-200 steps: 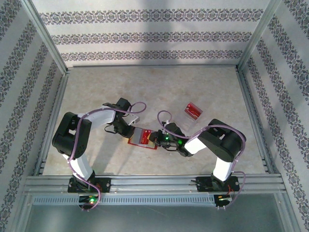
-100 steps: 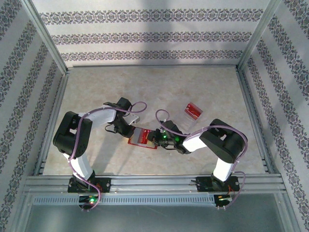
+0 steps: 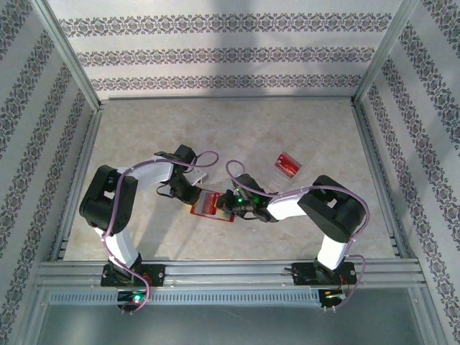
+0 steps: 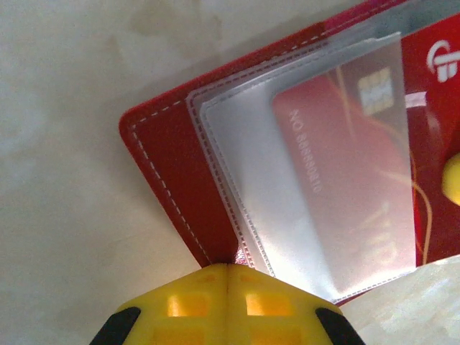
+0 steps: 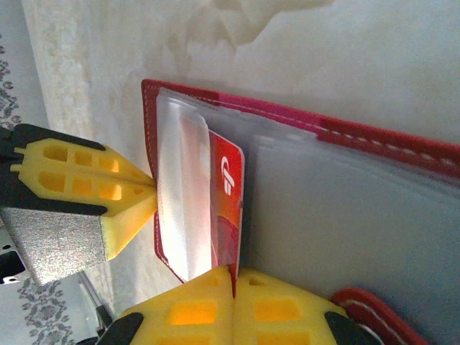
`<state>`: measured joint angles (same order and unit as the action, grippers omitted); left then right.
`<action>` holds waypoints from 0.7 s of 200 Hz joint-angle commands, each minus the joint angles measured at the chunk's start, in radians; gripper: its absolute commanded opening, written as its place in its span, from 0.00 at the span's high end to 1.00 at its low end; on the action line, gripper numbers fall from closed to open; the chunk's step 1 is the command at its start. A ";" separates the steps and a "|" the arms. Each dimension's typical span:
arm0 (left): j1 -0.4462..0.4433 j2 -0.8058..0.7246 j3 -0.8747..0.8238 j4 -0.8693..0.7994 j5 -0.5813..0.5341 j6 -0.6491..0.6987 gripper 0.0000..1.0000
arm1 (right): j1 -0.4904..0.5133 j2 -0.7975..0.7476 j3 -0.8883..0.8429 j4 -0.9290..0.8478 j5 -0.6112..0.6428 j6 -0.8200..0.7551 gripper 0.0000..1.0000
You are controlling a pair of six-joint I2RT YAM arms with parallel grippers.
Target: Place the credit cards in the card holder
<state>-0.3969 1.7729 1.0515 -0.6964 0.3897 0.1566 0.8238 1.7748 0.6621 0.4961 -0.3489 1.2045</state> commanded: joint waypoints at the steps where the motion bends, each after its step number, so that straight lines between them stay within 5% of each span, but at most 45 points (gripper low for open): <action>1: -0.025 0.026 0.006 0.014 0.013 -0.004 1.00 | 0.020 0.029 0.015 -0.079 -0.026 -0.024 1.00; 140: -0.034 0.024 0.018 -0.002 0.092 -0.067 1.00 | 0.015 0.065 0.042 -0.040 0.044 0.028 1.00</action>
<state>-0.3992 1.7741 1.0538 -0.6960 0.4038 0.1226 0.8276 1.8091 0.7113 0.4656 -0.3573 1.2041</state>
